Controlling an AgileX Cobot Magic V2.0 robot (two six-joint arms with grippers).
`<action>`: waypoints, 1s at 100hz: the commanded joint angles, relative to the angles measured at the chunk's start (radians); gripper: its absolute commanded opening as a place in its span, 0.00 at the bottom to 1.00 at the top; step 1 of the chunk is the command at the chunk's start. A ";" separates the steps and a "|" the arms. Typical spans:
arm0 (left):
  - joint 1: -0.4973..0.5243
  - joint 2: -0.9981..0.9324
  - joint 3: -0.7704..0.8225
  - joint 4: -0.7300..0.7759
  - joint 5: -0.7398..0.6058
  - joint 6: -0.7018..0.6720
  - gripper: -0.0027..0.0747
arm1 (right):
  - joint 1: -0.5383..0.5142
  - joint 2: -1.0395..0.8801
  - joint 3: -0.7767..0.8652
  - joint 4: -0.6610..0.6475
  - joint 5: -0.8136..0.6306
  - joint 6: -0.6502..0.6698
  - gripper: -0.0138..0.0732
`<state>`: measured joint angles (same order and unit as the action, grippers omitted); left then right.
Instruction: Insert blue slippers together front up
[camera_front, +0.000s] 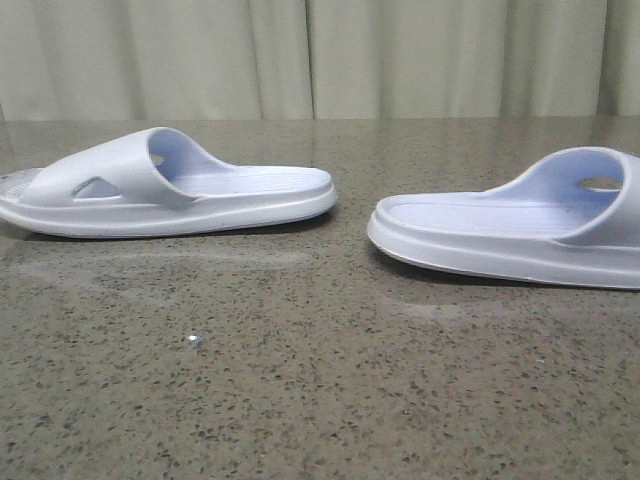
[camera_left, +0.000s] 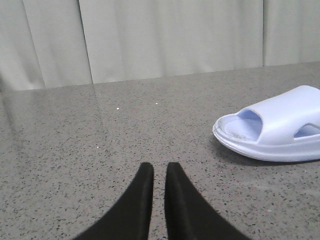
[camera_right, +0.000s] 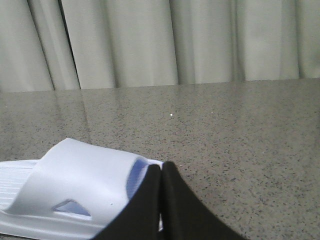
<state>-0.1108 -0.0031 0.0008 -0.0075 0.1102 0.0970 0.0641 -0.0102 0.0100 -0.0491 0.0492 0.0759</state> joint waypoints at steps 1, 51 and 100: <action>0.002 -0.031 0.010 -0.022 -0.085 -0.006 0.05 | -0.007 -0.021 0.020 0.002 -0.089 -0.012 0.04; 0.002 -0.014 -0.144 -0.382 0.025 -0.013 0.05 | -0.007 -0.019 -0.251 0.002 0.183 -0.012 0.04; 0.002 0.369 -0.568 -0.499 0.393 -0.048 0.05 | -0.007 0.245 -0.584 0.004 0.440 -0.012 0.04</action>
<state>-0.1108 0.2864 -0.4822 -0.4688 0.5077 0.0563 0.0641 0.1751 -0.5233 -0.0453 0.5405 0.0759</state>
